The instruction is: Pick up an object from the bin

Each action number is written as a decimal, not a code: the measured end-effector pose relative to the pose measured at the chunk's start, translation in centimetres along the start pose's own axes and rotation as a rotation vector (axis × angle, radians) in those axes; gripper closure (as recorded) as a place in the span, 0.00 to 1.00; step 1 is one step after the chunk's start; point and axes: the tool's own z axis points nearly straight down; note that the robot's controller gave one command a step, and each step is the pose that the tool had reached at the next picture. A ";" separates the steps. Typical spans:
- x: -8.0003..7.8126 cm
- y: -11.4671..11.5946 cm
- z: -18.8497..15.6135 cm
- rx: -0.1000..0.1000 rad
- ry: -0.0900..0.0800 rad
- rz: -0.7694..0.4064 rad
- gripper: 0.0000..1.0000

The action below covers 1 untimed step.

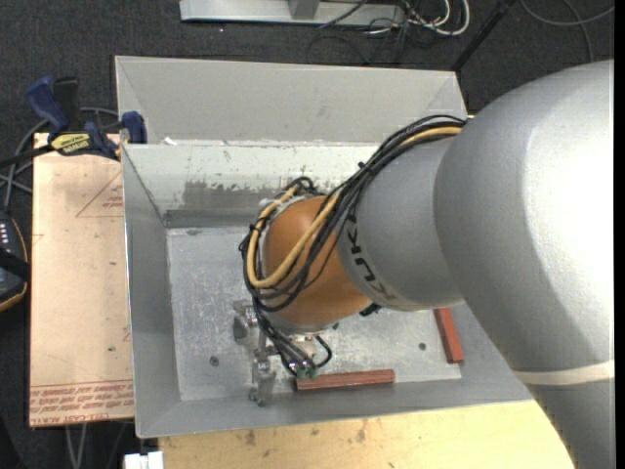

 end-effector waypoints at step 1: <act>-1.2 -7.5 0.5 0.004 0.000 0.087 0.00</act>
Offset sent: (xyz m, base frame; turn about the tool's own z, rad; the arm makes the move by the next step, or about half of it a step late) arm 0.0186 -0.0692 -0.0042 0.0782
